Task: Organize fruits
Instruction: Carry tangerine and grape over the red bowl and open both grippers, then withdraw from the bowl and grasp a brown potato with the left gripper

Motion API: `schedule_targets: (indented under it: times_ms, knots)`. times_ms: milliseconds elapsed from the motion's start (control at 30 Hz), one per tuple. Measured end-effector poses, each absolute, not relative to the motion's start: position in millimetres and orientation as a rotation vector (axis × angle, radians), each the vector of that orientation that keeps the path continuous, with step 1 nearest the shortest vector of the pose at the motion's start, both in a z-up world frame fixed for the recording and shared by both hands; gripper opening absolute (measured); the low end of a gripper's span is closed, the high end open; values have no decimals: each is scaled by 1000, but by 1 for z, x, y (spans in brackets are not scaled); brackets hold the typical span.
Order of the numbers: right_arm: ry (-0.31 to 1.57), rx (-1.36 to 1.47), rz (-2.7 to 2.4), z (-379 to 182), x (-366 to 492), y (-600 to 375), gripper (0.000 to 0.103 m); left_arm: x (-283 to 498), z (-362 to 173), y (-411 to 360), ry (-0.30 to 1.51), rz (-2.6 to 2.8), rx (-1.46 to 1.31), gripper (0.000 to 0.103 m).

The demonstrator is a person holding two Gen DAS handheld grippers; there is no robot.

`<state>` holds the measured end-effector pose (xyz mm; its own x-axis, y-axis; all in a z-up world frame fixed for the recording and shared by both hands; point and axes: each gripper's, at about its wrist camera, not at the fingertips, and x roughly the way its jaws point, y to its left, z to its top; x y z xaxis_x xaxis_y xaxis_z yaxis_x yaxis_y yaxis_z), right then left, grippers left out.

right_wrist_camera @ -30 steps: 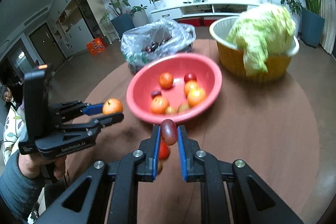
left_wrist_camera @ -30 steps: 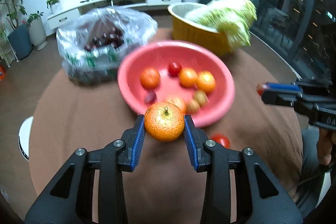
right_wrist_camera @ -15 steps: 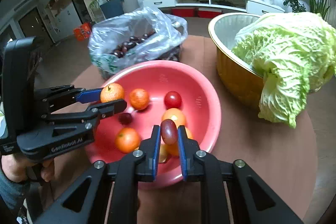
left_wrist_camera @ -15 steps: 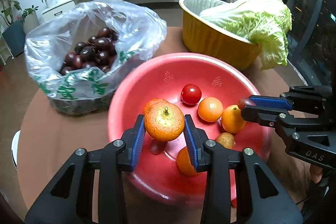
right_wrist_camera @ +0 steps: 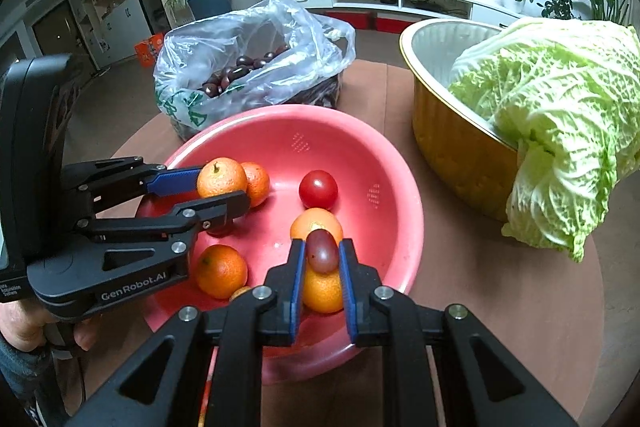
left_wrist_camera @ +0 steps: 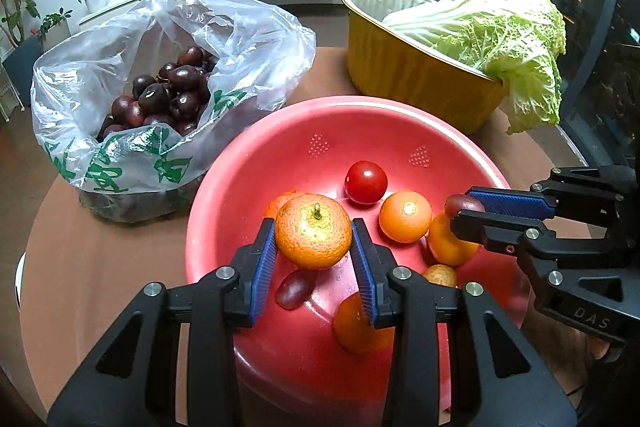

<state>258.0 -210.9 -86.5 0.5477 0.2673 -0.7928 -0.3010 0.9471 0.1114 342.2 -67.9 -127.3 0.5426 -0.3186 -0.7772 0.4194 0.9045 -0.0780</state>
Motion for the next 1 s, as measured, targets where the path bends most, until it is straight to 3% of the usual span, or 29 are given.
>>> schedule_targets:
  times_ms: [167, 267, 633, 1000]
  knots:
    - [944, -39, 327, -89, 258, -211, 26, 341, -126, -66, 895, -431, 123, 37]
    - [937, -42, 329, -89, 255, -211, 27, 340, -123, -66, 881, -430, 121, 51]
    - [922, -55, 325, -81, 242, -215, 27, 339, -122, -67, 889, -434, 117, 52]
    - [838, -5, 350, -51, 186, -224, 27, 302, -92, -51, 821, -425, 57, 80]
